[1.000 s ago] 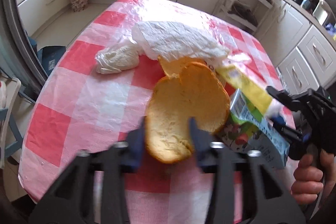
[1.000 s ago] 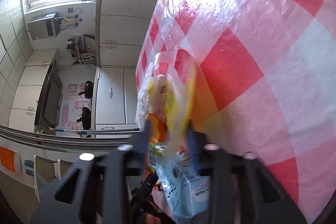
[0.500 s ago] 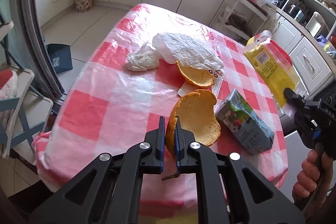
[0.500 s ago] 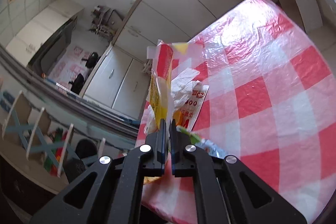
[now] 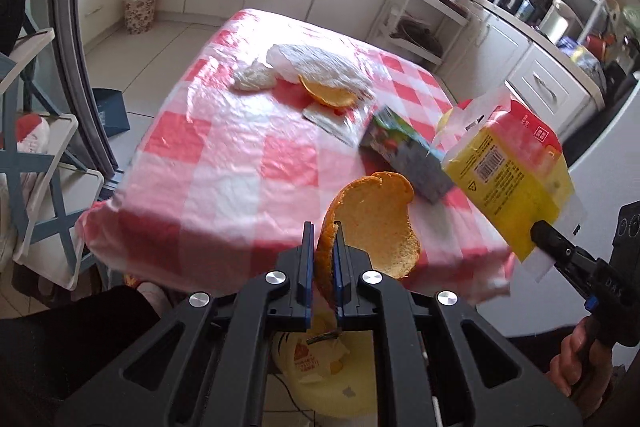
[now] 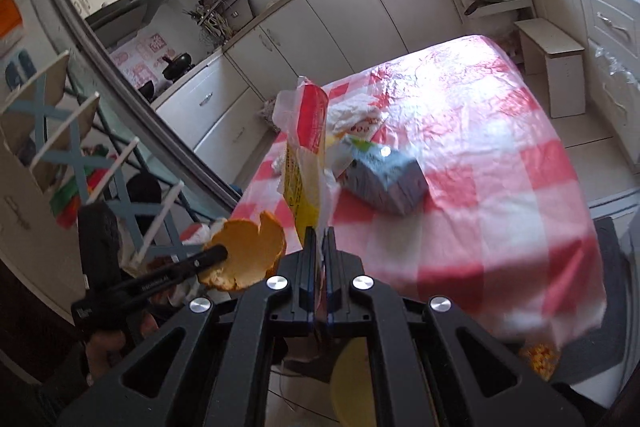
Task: Collect trash
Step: 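Carry the wrapper and carton down over the yellow bucket with the right tool, then open the right tool to drop the wrapper into the bucket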
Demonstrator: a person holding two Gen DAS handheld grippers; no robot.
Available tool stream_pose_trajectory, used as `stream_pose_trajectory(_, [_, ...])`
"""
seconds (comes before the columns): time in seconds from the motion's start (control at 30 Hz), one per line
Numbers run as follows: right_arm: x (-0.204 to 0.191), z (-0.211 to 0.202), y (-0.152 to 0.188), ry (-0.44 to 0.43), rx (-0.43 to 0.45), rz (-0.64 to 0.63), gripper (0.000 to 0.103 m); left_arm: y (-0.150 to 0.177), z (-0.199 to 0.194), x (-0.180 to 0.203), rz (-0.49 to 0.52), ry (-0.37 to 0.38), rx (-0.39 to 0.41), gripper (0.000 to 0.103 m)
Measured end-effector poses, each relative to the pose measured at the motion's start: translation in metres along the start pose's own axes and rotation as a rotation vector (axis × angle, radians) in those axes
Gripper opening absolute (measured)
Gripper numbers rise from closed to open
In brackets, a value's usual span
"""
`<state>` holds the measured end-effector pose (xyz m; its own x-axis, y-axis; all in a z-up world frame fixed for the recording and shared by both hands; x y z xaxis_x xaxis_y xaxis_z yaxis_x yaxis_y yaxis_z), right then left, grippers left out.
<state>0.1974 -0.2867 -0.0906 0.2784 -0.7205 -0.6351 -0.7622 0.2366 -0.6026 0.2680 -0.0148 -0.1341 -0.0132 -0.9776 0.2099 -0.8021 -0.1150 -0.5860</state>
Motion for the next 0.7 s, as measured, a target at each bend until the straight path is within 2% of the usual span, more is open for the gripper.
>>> stream_pose_trajectory(0.13, [-0.011, -0.020, 0.035, 0.058, -0.036, -0.025, 0.005, 0.027, -0.008, 0.012, 0.062, 0.022, -0.035, 0.007])
stream_pose_trajectory(0.27, [-0.002, -0.024, 0.082, 0.118, -0.144, 0.047, 0.005, 0.053, -0.004, 0.029, 0.147, 0.017, -0.088, 0.007])
stream_pose_trajectory(0.33, [-0.001, -0.016, 0.097, 0.150, -0.219, 0.064, 0.005, 0.070, 0.007, 0.039, 0.204, 0.006, -0.150, 0.007])
stream_pose_trajectory(0.53, [0.005, 0.030, 0.124, 0.320, -0.451, -0.039, 0.005, 0.111, 0.050, 0.055, 0.284, 0.014, -0.385, 0.011])
stream_pose_trajectory(0.63, [0.012, 0.044, 0.128, 0.357, -0.516, -0.048, 0.010, 0.112, 0.045, 0.055, 0.293, 0.022, -0.376, 0.014])
stream_pose_trajectory(0.7, [0.015, 0.049, 0.131, 0.379, -0.542, -0.062, 0.024, 0.106, 0.038, 0.052, 0.278, 0.026, -0.344, 0.022])
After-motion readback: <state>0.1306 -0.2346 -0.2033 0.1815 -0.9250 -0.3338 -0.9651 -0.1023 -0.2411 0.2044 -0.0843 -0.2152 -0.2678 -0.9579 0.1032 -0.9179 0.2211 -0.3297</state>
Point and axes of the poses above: each gripper's, at about its wrist camera, not at the fingertips, and z roughly the way its jaws point, x to its right, y to its underside, the point moved 2 cm from there along z, roughly the way its jaws point, and after that the axes turned 8 degrees about -y, right-handed, at the moved point
